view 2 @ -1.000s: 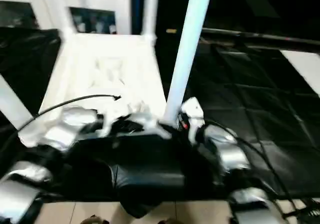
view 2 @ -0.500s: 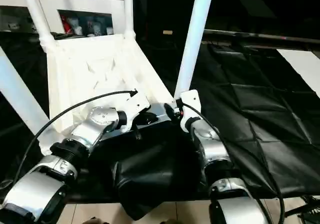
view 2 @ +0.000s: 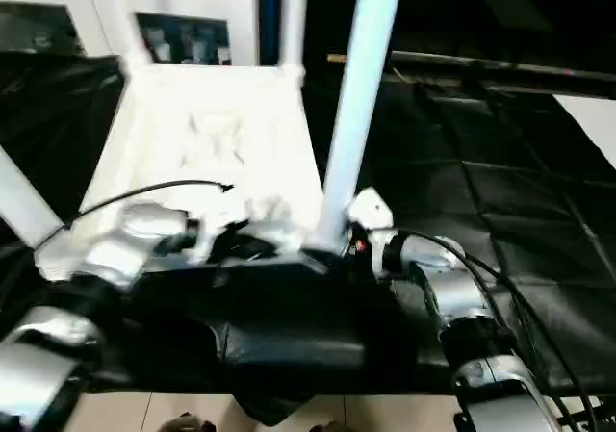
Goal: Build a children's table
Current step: Rotate leg to tighten
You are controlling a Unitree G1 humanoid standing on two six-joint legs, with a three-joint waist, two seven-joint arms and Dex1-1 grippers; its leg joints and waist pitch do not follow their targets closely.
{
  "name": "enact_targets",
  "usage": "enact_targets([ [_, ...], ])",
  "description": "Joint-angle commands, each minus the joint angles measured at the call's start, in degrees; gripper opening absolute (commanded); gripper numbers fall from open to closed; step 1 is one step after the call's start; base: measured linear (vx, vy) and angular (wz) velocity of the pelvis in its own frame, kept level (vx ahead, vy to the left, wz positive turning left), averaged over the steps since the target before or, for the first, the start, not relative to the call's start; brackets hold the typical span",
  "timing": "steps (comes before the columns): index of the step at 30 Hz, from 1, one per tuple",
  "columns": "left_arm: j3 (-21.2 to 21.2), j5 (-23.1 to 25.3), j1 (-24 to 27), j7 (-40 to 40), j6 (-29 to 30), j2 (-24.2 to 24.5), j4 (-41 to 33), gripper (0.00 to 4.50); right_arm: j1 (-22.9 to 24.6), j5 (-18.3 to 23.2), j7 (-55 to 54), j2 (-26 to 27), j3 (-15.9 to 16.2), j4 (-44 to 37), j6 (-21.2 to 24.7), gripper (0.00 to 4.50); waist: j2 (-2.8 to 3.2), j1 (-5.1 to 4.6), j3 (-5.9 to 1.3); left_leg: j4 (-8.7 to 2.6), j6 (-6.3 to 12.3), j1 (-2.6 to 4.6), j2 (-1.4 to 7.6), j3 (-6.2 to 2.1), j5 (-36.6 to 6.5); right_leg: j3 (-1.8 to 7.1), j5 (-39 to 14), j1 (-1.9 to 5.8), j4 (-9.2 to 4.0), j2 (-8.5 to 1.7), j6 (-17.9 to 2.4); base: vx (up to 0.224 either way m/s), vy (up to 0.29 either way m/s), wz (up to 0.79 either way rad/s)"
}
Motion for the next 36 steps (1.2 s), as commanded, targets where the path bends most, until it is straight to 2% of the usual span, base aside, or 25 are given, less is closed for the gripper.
enact_targets([
  [1,-1.77,-0.76,0.49,-3.40,0.30,-0.50,-1.57,0.00,0.01,0.70,2.13,-0.83,0.80,-1.76,0.82,3.60,0.02,0.23,-3.33,-3.35,3.58,0.44,3.10,-1.05,-9.97,3.10,-10.67,2.99,-4.16,-5.12,-12.05,0.000,0.000,0.00],
  [5,-0.85,-0.92,0.16,-3.51,0.04,0.43,-1.42,0.00,0.10,1.50,2.46,-0.77,0.98,-2.64,1.81,3.23,-0.13,0.26,-3.31,-3.34,3.29,0.36,2.92,-1.12,-9.76,3.13,-11.94,3.05,-4.24,-5.20,-11.26,0.000,0.000,0.00],
  [13,-0.61,-1.24,0.11,-2.20,-0.20,-0.13,-1.61,0.00,0.68,1.33,2.94,-0.16,0.95,-2.99,2.29,2.67,-0.31,0.30,-3.38,-3.25,3.29,0.31,2.87,-1.11,-8.87,3.12,-10.94,3.10,-4.13,-5.23,-11.34,0.000,0.000,0.00],
  [16,0.17,0.43,-0.53,4.97,0.28,-2.15,0.14,0.00,0.71,-0.34,-4.60,1.88,-0.11,-0.73,3.81,2.64,-0.62,0.04,-3.21,-3.34,2.92,0.29,2.79,-1.19,-9.63,3.13,-12.98,2.88,-4.37,-5.27,-10.86,0.000,0.000,0.00],
  [17,0.60,1.29,-1.30,9.28,0.67,-3.62,1.82,0.00,0.37,-1.48,-9.44,3.06,-0.59,1.24,4.34,2.63,-0.75,0.02,-3.13,-3.36,2.45,0.46,2.66,-1.26,-10.68,3.09,-16.08,2.88,-4.78,-5.41,-10.05,0.000,0.000,0.00],
  [19,1.07,2.60,-2.50,16.18,1.48,-6.32,4.35,0.00,-0.11,-2.79,-17.13,5.27,-1.51,4.22,5.30,2.62,-0.65,-0.22,-2.87,-3.52,1.38,0.69,2.58,-1.39,-12.32,3.05,-21.00,2.56,-5.44,-5.41,-8.67,0.000,0.000,0.00],
  [20,1.07,2.60,-2.50,16.18,1.48,-6.32,4.35,0.00,-0.11,-2.79,-17.13,5.27,-1.51,4.22,5.30,2.62,-0.57,-0.41,-2.77,-3.68,0.94,0.68,2.66,-1.53,-13.08,3.05,-22.44,2.40,-5.42,-5.38,-8.34,0.000,0.000,0.00],
  [21,1.13,3.20,-3.08,19.83,2.04,-8.09,5.45,0.00,-0.46,-3.28,-22.15,6.95,-2.28,5.80,5.79,2.62,-0.64,-0.44,-2.67,-3.70,0.42,1.08,2.71,-1.66,-14.98,2.95,-25.63,2.25,-5.92,-5.47,-7.38,0.000,0.000,0.00],
  [22,1.13,3.20,-3.08,19.83,2.04,-8.09,5.45,0.00,-0.46,-3.28,-22.15,6.95,-2.28,5.80,5.79,2.62,-0.70,-0.70,-2.75,-3.79,0.18,0.88,2.73,-1.84,-15.49,2.96,-26.95,2.35,-5.92,-5.59,-6.78,0.000,0.000,0.00],
  [23,1.14,3.36,-3.21,20.85,2.21,-8.60,5.71,0.00,-0.63,-3.41,-24.29,7.67,-2.67,6.40,5.97,2.62,-0.69,-0.60,-2.81,-3.78,0.17,0.95,2.74,-1.90,-15.60,2.95,-27.04,2.36,-6.00,-5.65,-6.56,0.000,0.000,0.00],
  [24,1.32,3.72,-3.93,25.21,3.14,-11.29,6.91,0.00,-1.44,-3.60,-31.25,10.32,-3.98,8.80,6.23,2.62,-0.39,-0.85,-2.81,-3.80,0.33,0.78,2.68,-1.85,-15.56,3.12,-26.15,2.27,-5.97,-5.60,-6.50,0.000,0.000,0.00],
  [25,1.31,3.85,-4.20,26.62,3.43,-12.32,7.33,0.00,-1.87,-3.75,-33.78,11.25,-4.31,9.68,6.38,2.62,-0.44,-1.09,-2.78,-3.85,0.00,1.07,2.69,-1.84,-16.32,3.07,-26.28,1.96,-6.09,-5.51,-6.64,0.000,0.000,0.00],
  [27,1.13,4.19,-4.83,30.24,4.18,-15.23,8.40,0.00,-3.18,-4.24,-40.62,14.00,-5.17,12.16,6.74,2.62,-0.11,-1.32,-2.90,-3.79,-0.54,1.04,2.57,-1.88,-16.30,3.14,-25.73,2.03,-5.99,-5.53,-6.96,0.000,0.000,0.00],
  [28,0.92,4.35,-5.03,31.47,4.36,-16.49,8.77,0.00,-3.88,-4.44,-43.15,15.33,-5.40,13.27,6.82,2.62,-0.33,-1.50,-2.86,-3.74,-0.20,1.01,2.43,-1.84,-16.60,3.05,-25.74,2.03,-6.14,-5.41,-6.91,0.000,0.000,0.00],
  [29,0.64,4.34,-4.95,31.17,3.89,-17.18,8.79,0.00,-4.28,-4.58,-43.58,16.47,-5.26,13.64,6.54,2.62,0.03,-1.49,-2.92,-3.67,-0.04,1.04,2.38,-1.80,-16.67,3.15,-25.51,1.99,-6.16,-5.47,-6.93,0.000,0.000,0.00],
  [30,0.49,4.28,-4.85,30.71,3.51,-17.48,8.73,0.00,-4.44,-4.61,-43.28,17.09,-5.11,13.72,6.26,2.62,-0.28,-1.69,-2.97,-3.68,0.45,0.81,2.32,-1.80,-16.44,3.14,-25.09,2.16,-6.17,-5.42,-6.81,0.000,0.000,0.00],
  [31,0.37,4.19,-4.68,29.75,2.85,-17.42,8.54,0.00,-4.64,-4.22,-40.91,17.69,-4.77,13.19,5.04,3.18,-0.23,-1.60,-3.11,-3.57,1.02,0.65,2.27,-1.72,-15.80,3.23,-24.11,2.32,-6.11,-5.48,-6.73,0.000,0.000,0.00],
  [36,0.26,4.09,-3.88,26.22,1.81,-15.59,7.87,0.00,-4.81,-3.01,-35.15,16.54,-4.90,11.29,2.38,3.53,-0.17,-1.54,-3.10,-3.66,2.13,0.39,2.37,-1.70,-14.91,3.13,-22.12,2.57,-5.85,-5.39,-7.32,0.000,0.000,0.00],
])
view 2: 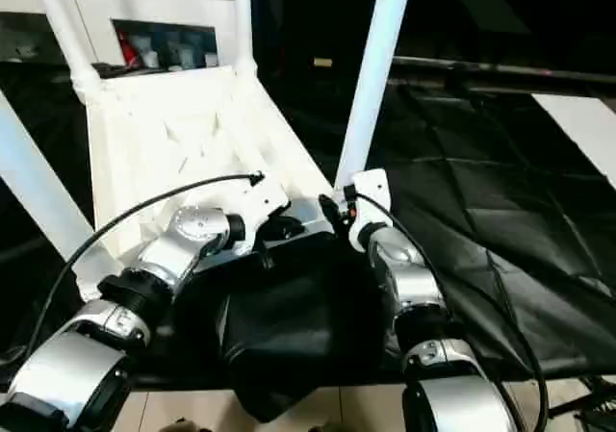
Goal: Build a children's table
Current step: Rotate leg to tighten
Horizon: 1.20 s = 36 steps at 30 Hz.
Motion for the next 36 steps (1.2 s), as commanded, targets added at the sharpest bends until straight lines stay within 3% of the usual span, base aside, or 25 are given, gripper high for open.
enact_targets([
  [1,-1.57,-1.56,0.63,-2.55,-1.89,-2.61,-0.70,0.00,0.67,0.00,6.38,2.68,4.31,0.53,0.36,3.67,-0.12,0.38,-2.85,-3.95,2.22,0.11,2.46,-1.59,-14.71,3.06,-21.72,2.25,-5.87,-5.37,-7.70,0.000,0.000,0.00],
  [4,-2.19,-2.55,1.87,-9.24,-3.30,0.60,-2.73,0.00,2.03,1.35,17.44,-2.31,5.90,-3.17,-1.99,3.67,-0.33,0.66,-2.90,-3.88,3.39,-0.07,2.60,-1.51,-13.32,3.11,-18.65,2.51,-5.57,-5.40,-8.48,0.000,0.000,0.00],
  [7,-2.55,-3.27,2.60,-12.67,-3.94,1.89,-4.05,0.00,2.82,2.03,21.79,-4.44,6.60,-4.75,-2.64,3.67,-0.32,0.74,-2.97,-3.79,4.01,-0.14,2.63,-1.40,-11.83,3.10,-15.80,2.67,-5.22,-5.34,-9.73,0.000,0.000,0.00],
  [11,-3.89,-5.47,5.43,-23.11,-3.82,6.39,-9.07,0.00,5.34,3.05,33.90,-10.93,8.16,-8.48,-3.71,3.67,-0.40,1.55,-3.05,-3.68,5.09,-0.05,2.92,-1.21,-10.10,3.18,-13.17,2.70,-4.73,-5.37,-10.72,0.000,0.000,0.00],
  [17,-4.60,-7.20,8.19,-30.61,-1.78,11.04,-13.92,0.00,6.57,4.76,40.79,-13.39,7.20,-10.07,-3.10,3.67,-0.41,1.99,-2.87,-3.79,4.27,0.00,3.08,-1.02,-10.43,3.05,-12.91,2.63,-4.50,-5.20,-11.58,0.000,0.000,0.00],
  [19,-4.46,-7.26,8.26,-30.75,-1.83,11.27,-14.01,0.00,6.73,4.74,41.24,-13.51,7.45,-10.29,-2.90,3.35,-0.46,1.98,-2.77,-3.85,3.69,0.16,3.08,-1.01,-11.35,3.04,-15.43,2.42,-4.80,-5.20,-10.75,0.000,0.000,0.00],
  [22,-3.83,-7.32,8.68,-31.02,-1.64,11.94,-14.84,0.00,7.46,5.12,42.35,-14.01,8.30,-11.36,-2.28,3.32,-0.67,2.02,-2.82,-3.89,3.29,0.08,3.04,-1.18,-11.00,3.10,-16.58,2.54,-4.81,-5.36,-9.72,0.000,0.000,0.00],
  [23,-3.72,-7.45,8.83,-31.16,-1.36,12.15,-15.29,0.00,7.62,5.36,42.84,-14.09,8.43,-11.64,-2.03,3.04,-0.66,2.01,-2.85,-3.91,3.28,0.11,3.06,-1.22,-10.82,3.11,-16.43,2.50,-4.78,-5.36,-9.73,0.000,0.000,0.00],
  [31,-3.64,-8.19,10.71,-30.63,-0.61,12.61,-18.14,0.00,9.00,5.67,44.66,-13.58,8.79,-12.89,-1.22,2.72,-1.05,1.95,-2.85,-3.75,3.98,-0.02,2.94,-1.07,-8.97,3.08,-14.24,2.52,-4.51,-5.19,-10.16,0.000,0.000,0.00],
  [36,-2.59,-5.15,9.61,-20.79,-0.84,9.75,-15.19,0.00,8.28,3.44,34.15,-10.60,7.21,-10.00,0.38,2.67,-1.12,1.69,-2.67,-3.86,2.97,0.13,2.83,-1.19,-10.17,3.08,-18.01,2.25,-4.94,-5.26,-8.95,0.000,0.000,0.00],
])
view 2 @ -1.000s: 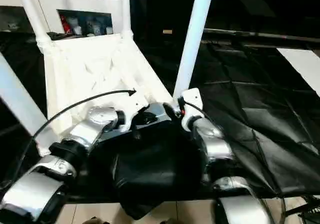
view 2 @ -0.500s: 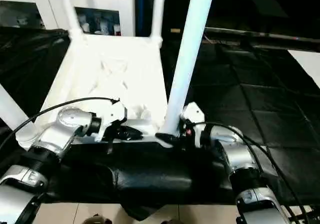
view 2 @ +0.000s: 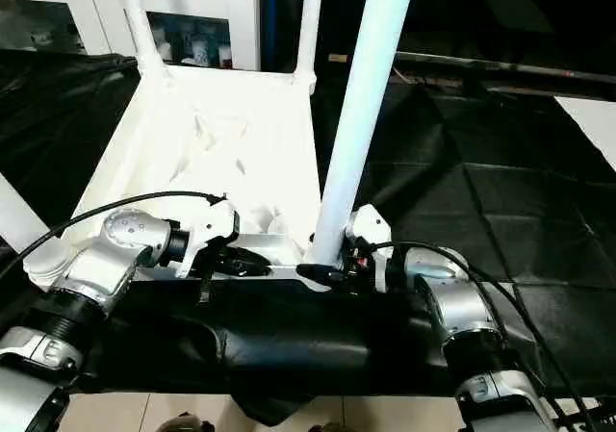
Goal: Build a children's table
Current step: Rotate leg to tighten
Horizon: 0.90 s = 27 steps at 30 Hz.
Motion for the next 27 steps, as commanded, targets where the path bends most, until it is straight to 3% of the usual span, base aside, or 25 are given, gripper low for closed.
enact_targets([
  [1,-0.84,0.56,0.03,4.53,-0.15,-3.34,1.89,0.00,-0.56,-1.83,-6.29,1.54,-0.28,2.47,1.12,2.67,-0.65,-0.04,-2.90,-3.49,2.76,0.26,2.68,-1.29,-10.42,3.13,-19.01,2.48,-5.16,-5.26,-8.44,0.000,0.000,0.00],
  [4,0.10,3.42,-3.64,18.31,2.24,-8.64,7.72,0.00,-2.42,-3.48,-22.32,6.78,-3.47,7.69,1.23,2.66,-0.72,-0.72,-2.59,-3.72,0.32,0.76,2.62,-1.63,-14.81,3.01,-28.45,1.86,-6.14,-5.46,-5.91,0.000,0.000,0.00],
  [6,0.51,3.59,-4.76,21.41,2.86,-10.41,9.50,0.00,-3.14,-3.71,-26.01,8.39,-3.89,9.20,1.69,2.66,-0.83,-0.95,-2.80,-3.80,0.05,0.57,2.67,-1.89,-14.94,2.95,-28.38,2.10,-6.20,-5.51,-5.22,0.000,0.000,0.00],
  [8,1.05,3.78,-6.27,25.95,3.30,-13.14,11.84,0.00,-4.48,-3.66,-31.30,10.92,-4.61,11.92,2.48,2.66,-0.60,-1.27,-2.78,-3.71,0.41,0.73,2.59,-1.76,-15.53,3.12,-26.96,1.70,-6.22,-5.41,-5.79,0.000,0.000,0.00],
  [10,0.71,4.28,-7.40,29.69,3.81,-16.70,13.20,0.00,-6.64,-4.07,-39.92,14.81,-5.35,14.95,4.25,2.66,-0.27,-1.60,-2.92,-3.74,0.23,0.61,2.59,-1.88,-15.54,3.15,-25.39,1.85,-6.03,-5.42,-6.36,0.000,0.000,0.00],
  [12,0.39,4.36,-7.40,29.48,3.61,-17.45,13.06,0.00,-7.11,-4.64,-40.39,15.72,-4.68,15.25,3.97,2.66,-0.65,-1.66,-3.03,-3.60,0.84,0.48,2.44,-1.73,-15.08,3.12,-23.72,2.06,-6.01,-5.29,-6.39,0.000,0.000,0.00],
  [16,0.34,5.10,-7.90,29.79,1.35,-18.11,14.39,0.00,-8.27,-6.85,-39.51,17.62,-3.36,15.93,0.67,2.66,-0.84,-1.56,-3.13,-3.44,2.11,0.20,2.23,-1.54,-14.08,3.14,-22.51,2.21,-5.93,-5.32,-6.38,0.000,0.000,0.00],
  [17,0.31,5.08,-7.85,29.59,0.63,-17.59,14.47,0.00,-8.26,-6.45,-38.36,17.57,-3.43,15.56,0.03,3.22,-0.87,-1.53,-3.10,-3.48,2.23,0.14,2.25,-1.57,-14.06,3.13,-22.98,2.22,-5.94,-5.33,-6.19,0.000,0.000,0.00],
  [18,0.39,5.01,-7.80,29.35,0.26,-17.02,14.60,0.00,-8.35,-5.92,-37.68,17.39,-3.76,15.44,-0.54,3.22,-0.76,-1.45,-3.12,-3.48,2.43,0.19,2.26,-1.58,-14.20,3.12,-23.97,2.18,-6.07,-5.39,-5.82,0.000,0.000,0.00],
  [20,0.50,4.83,-7.03,27.58,-0.34,-14.97,13.64,0.00,-8.27,-5.57,-36.91,15.68,-4.16,14.60,-1.86,3.46,-0.68,-1.47,-3.10,-3.57,2.44,0.16,2.34,-1.65,-14.60,3.05,-25.08,2.09,-6.17,-5.36,-5.55,0.000,0.000,0.00],
  [23,0.71,4.07,-5.83,23.73,-0.80,-12.75,11.57,0.00,-7.61,-5.03,-33.36,12.99,-4.00,13.05,-3.02,3.46,-1.02,-1.47,-3.27,-3.59,2.71,-0.08,2.54,-1.66,-13.23,3.11,-22.07,2.31,-5.68,-5.41,-6.26,0.000,0.000,0.00],
  [26,-0.06,2.42,-3.38,13.90,-2.09,-8.08,7.58,0.00,-5.06,-3.16,-21.18,7.78,-2.63,8.05,-3.73,3.46,-1.31,-1.14,-3.39,-3.36,4.28,-0.40,2.54,-1.47,-10.99,3.17,-16.93,2.77,-5.06,-5.43,-7.73,0.000,0.000,0.00],
  [27,-0.30,1.22,-2.46,9.78,-2.04,-6.41,5.89,0.00,-4.20,-2.62,-16.56,5.90,-1.79,6.42,-4.27,3.46,-1.14,-0.91,-3.39,-3.32,4.92,-0.43,2.64,-1.44,-10.29,3.14,-15.64,2.78,-4.95,-5.43,-8.18,0.000,0.000,0.00],
])
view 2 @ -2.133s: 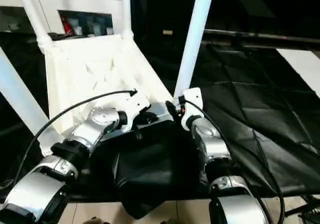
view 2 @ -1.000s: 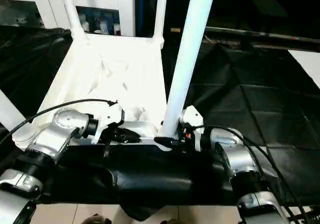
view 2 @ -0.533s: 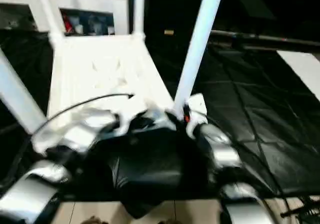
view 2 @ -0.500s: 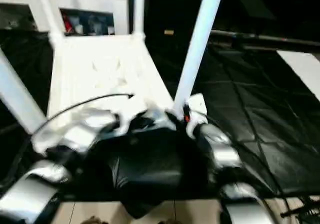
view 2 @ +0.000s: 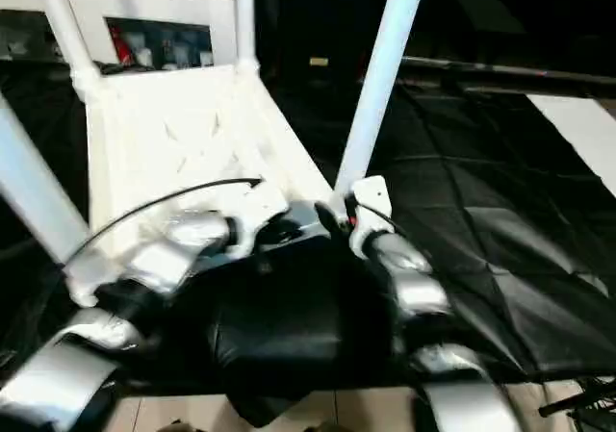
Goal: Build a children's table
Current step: Rotate leg to tighten
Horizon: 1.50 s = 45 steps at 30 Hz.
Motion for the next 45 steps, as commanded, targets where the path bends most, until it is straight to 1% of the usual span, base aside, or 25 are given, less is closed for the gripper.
enact_targets([
  [1,-1.01,-2.48,1.60,-6.59,-1.43,0.58,-1.42,0.00,0.51,1.01,7.09,-0.80,2.52,-2.67,-0.91,3.46,-0.50,0.74,-2.91,-3.15,5.19,-0.07,2.71,-1.26,-9.59,3.24,-14.16,2.70,-4.84,-5.48,-8.94,0.000,0.000,0.00],
  [3,-1.99,-3.46,2.73,-12.16,-1.69,3.47,-3.65,0.00,1.87,1.23,13.64,-3.78,4.21,-5.18,-2.18,3.46,-0.52,0.84,-2.82,-3.19,5.12,0.06,2.79,-1.19,-9.31,3.25,-13.14,2.71,-4.73,-5.45,-9.69,0.000,0.000,0.00],
  [4,-2.45,-4.11,3.35,-15.27,-1.35,5.08,-4.97,0.00,2.63,1.57,18.30,-5.58,5.38,-6.53,-2.04,3.46,-0.20,1.05,-2.85,-3.23,5.11,0.14,2.89,-1.26,-9.09,3.23,-11.88,2.78,-4.43,-5.32,-10.20,0.000,0.000,0.00],
  [5,-2.72,-4.51,3.74,-17.18,-1.16,6.05,-5.80,0.00,3.09,1.80,21.29,-6.69,6.11,-7.34,-1.83,3.46,-0.23,1.13,-2.85,-3.24,5.17,0.22,3.03,-1.20,-9.01,3.24,-11.08,2.76,-4.39,-5.24,-10.42,0.000,0.000,0.00],
  [7,-2.92,-5.54,4.53,-20.66,0.26,7.98,-7.54,0.00,3.21,0.94,24.34,-8.78,7.17,-7.45,-2.38,3.46,0.49,1.48,-2.87,-3.27,5.03,0.48,3.09,-1.11,-8.71,3.27,-8.14,2.59,-4.00,-5.12,-11.86,0.000,0.000,0.00],
  [9,-3.00,-5.81,4.79,-21.44,0.78,8.70,-8.34,0.00,2.94,0.77,24.58,-9.29,7.01,-7.47,-2.40,3.46,0.18,1.44,-2.79,-3.37,4.36,0.38,3.02,-1.07,-9.06,3.26,-7.58,2.76,-3.99,-5.09,-12.54,0.000,0.000,0.00],
  [11,-2.91,-6.25,4.95,-21.99,1.41,9.01,-9.07,0.00,2.48,1.19,24.69,-9.41,6.31,-7.40,-1.52,3.46,0.47,1.53,-2.82,-3.37,3.43,0.49,3.01,-1.12,-9.60,3.31,-8.45,2.87,-4.03,-5.20,-12.55,0.000,0.000,0.00],
  [13,-2.78,-6.41,4.92,-22.14,1.47,8.93,-9.16,0.00,2.20,1.33,24.66,-9.38,6.10,-7.16,-1.37,3.21,0.38,1.51,-2.83,-3.35,2.78,0.53,2.96,-1.11,-10.04,3.32,-9.14,2.90,-4.15,-5.18,-12.41,0.000,0.000,0.00],
  [20,-3.02,-7.13,5.04,-22.27,2.10,8.49,-10.11,0.00,3.60,3.38,26.85,-9.26,6.09,-9.21,0.59,2.81,0.42,1.65,-3.05,-3.14,3.20,0.43,2.91,-1.06,-8.37,3.31,-6.06,3.17,-3.75,-5.03,-12.69,0.000,0.000,0.00],
  [23,-2.74,-6.97,5.05,-20.88,1.91,7.97,-9.76,0.00,3.96,3.29,25.90,-8.58,5.90,-9.17,1.15,2.75,0.46,1.64,-3.09,-3.10,3.35,0.41,2.87,-1.06,-8.03,3.24,-5.34,3.21,-3.70,-5.01,-12.99,0.000,0.000,0.00],
  [26,-2.70,-5.27,4.47,-17.03,1.36,7.00,-8.08,0.00,4.13,3.08,23.19,-7.50,5.42,-8.72,2.25,2.74,0.29,1.62,-2.92,-3.19,3.02,0.46,2.87,-1.13,-8.97,3.23,-7.56,3.10,-3.96,-5.07,-12.55,0.000,0.000,0.00],
  [27,-1.77,-2.83,2.41,-7.69,1.21,3.66,-3.76,0.00,3.04,-0.01,11.59,-4.45,4.52,-4.96,3.68,2.74,0.39,1.39,-2.68,-3.32,2.12,0.59,2.72,-1.15,-10.49,3.21,-11.09,2.83,-4.49,-5.02,-11.69,0.000,0.000,0.00],
  [28,-1.55,-2.01,1.51,-3.88,1.64,1.86,-2.07,0.00,2.47,-0.87,6.00,-2.68,3.90,-3.12,4.72,2.74,0.46,1.20,-2.44,-3.45,1.50,0.70,2.69,-1.14,-11.59,3.19,-13.64,2.59,-4.83,-5.01,-11.20,0.000,0.000,0.00],
  [29,-1.46,-1.52,0.97,-1.59,1.97,0.73,-1.06,0.00,2.12,-1.29,2.54,-1.55,3.50,-1.99,5.43,2.74,0.49,1.04,-2.34,-3.61,0.62,0.88,2.72,-1.26,-12.91,3.14,-16.68,2.47,-5.11,-5.05,-10.55,0.000,0.000,0.00],
  [30,-1.53,-1.31,0.71,-0.64,2.12,0.08,-0.61,0.00,1.87,-1.29,0.64,-0.88,3.08,-1.53,5.65,2.73,0.41,0.97,-2.35,-3.62,-0.85,1.22,2.66,-1.63,-15.46,3.01,-22.93,2.45,-5.58,-5.36,-8.83,0.000,0.000,0.00],
  [31,-1.64,-1.02,0.33,0.72,2.32,-0.86,0.04,0.00,1.52,-1.28,-2.09,0.06,2.47,-0.86,5.97,2.73,0.39,0.67,-2.41,-3.68,-0.96,0.82,2.57,-1.80,-16.27,3.04,-25.75,2.56,-5.89,-5.51,-7.28,-0.053,0.012,-0.06],
  [32,-1.95,-0.30,-0.94,4.86,2.94,-4.16,2.06,0.00,-0.02,-0.76,-10.17,3.11,0.41,1.78,6.78,2.73,0.44,0.66,-2.41,-3.73,-1.08,0.97,2.75,-1.94,-16.65,3.03,-26.35,2.46,-6.04,-5.60,-6.76,0.000,0.000,0.00],
  [33,-2.09,0.00,-1.54,6.82,3.14,-5.79,2.93,0.00,-0.80,-0.64,-13.53,4.47,-0.33,3.07,6.94,2.73,0.49,0.20,-2.43,-3.69,-1.29,1.21,2.68,-1.84,-17.33,3.18,-26.15,1.95,-6.13,-5.41,-6.72,0.000,0.000,0.00],
  [34,-2.29,0.29,-2.35,8.97,3.40,-7.80,4.01,0.00,-1.84,-0.89,-16.94,6.13,-0.64,4.31,7.03,2.73,0.98,-0.16,-2.43,-3.70,-1.48,1.13,2.61,-2.01,-17.88,3.11,-25.97,1.96,-6.10,-5.37,-6.90,0.000,0.000,0.00],
  [38,-3.56,0.94,-2.97,9.11,2.36,-9.99,4.86,0.00,-3.34,-2.85,-16.83,8.05,1.65,5.24,6.12,2.73,0.81,-0.23,-2.70,-3.53,-0.33,0.77,2.50,-1.79,-16.78,3.27,-21.31,2.25,-5.88,-5.27,-7.44,0.000,0.000,0.00],
  [39,-3.66,1.03,-3.03,8.90,2.16,-10.12,4.98,0.00,-3.44,-3.00,-16.11,8.20,1.87,5.23,5.68,3.28,0.72,-0.19,-2.74,-3.45,0.27,0.69,2.45,-1.67,-16.17,3.31,-19.73,2.30,-5.73,-5.18,-7.82,0.000,0.000,0.00],
  [41,-3.71,1.06,-3.21,7.43,1.33,-10.18,5.44,0.00,-4.12,-3.57,-13.77,8.61,2.28,5.10,3.47,3.42,0.34,-0.13,-2.72,-3.36,1.01,0.54,2.35,-1.57,-15.54,3.25,-19.53,2.36,-5.71,-5.23,-7.97,0.000,0.000,0.00],
  [42,-3.66,1.03,-3.23,7.21,1.20,-10.12,5.55,0.00,-4.26,-3.52,-13.56,8.66,2.19,5.11,3.14,3.49,0.48,-0.08,-2.71,-3.33,1.14,0.52,2.35,-1.55,-15.30,3.27,-20.07,2.34,-5.74,-5.26,-7.96,0.000,0.000,0.00],
  [43,-3.63,1.00,-2.95,5.43,0.51,-8.67,5.28,0.00,-4.60,-2.48,-11.34,7.71,1.44,4.82,1.99,3.62,0.04,0.04,-2.71,-3.34,1.45,0.48,2.42,-1.56,-14.82,3.25,-20.31,2.43,-5.72,-5.36,-7.93,0.000,0.000,0.00],
  [45,-3.54,0.83,-2.75,4.14,0.14,-7.80,5.05,0.00,-4.69,-1.89,-9.59,6.91,1.25,4.58,1.52,3.85,0.30,0.09,-2.78,-3.35,1.71,0.47,2.52,-1.58,-14.35,3.24,-19.64,2.45,-5.59,-5.35,-8.06,0.000,0.000,0.00],
])
